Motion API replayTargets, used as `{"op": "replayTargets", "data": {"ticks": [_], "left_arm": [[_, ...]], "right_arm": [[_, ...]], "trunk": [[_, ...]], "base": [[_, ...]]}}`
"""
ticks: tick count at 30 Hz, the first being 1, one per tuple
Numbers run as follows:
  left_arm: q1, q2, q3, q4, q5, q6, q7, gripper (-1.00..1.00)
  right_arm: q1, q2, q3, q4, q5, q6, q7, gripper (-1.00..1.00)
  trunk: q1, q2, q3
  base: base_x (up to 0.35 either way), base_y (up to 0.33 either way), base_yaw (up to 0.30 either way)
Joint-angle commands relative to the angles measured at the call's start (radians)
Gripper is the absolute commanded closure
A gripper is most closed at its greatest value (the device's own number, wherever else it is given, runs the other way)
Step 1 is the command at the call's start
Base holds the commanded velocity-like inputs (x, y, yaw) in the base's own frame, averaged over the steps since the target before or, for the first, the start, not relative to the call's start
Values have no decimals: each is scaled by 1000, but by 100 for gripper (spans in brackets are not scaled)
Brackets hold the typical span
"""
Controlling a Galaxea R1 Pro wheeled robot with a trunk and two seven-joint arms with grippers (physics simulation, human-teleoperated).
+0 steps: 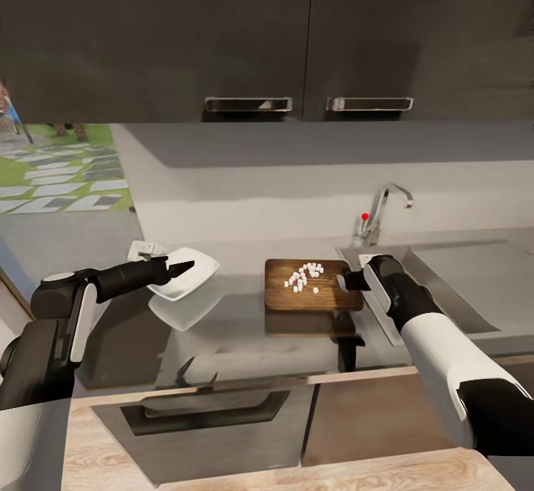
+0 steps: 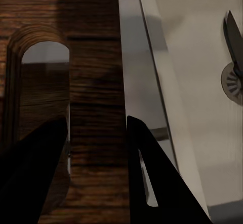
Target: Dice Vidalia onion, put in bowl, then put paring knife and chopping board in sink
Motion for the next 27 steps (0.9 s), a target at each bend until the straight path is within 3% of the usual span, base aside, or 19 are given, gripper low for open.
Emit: {"op": "replayTargets", "data": {"ticks": [1,15,27], "left_arm": [[-1,0,1,-1,0,7,-4,-100],[-1,0,1,-1,0,7,-4,-100],[-1,0,1,-1,0,7,-3,-100]], "right_arm": [[-1,-1,6,-1,-12,3,-8,100],[-1,-1,6,-1,-12,3,-8,100],[-1,-1,6,-1,-12,3,-8,100]], "trunk": [[0,-1,0],[0,-1,6],[0,-1,6]], "base": [[0,0,0],[10,0,0],[129,0,0]]}}
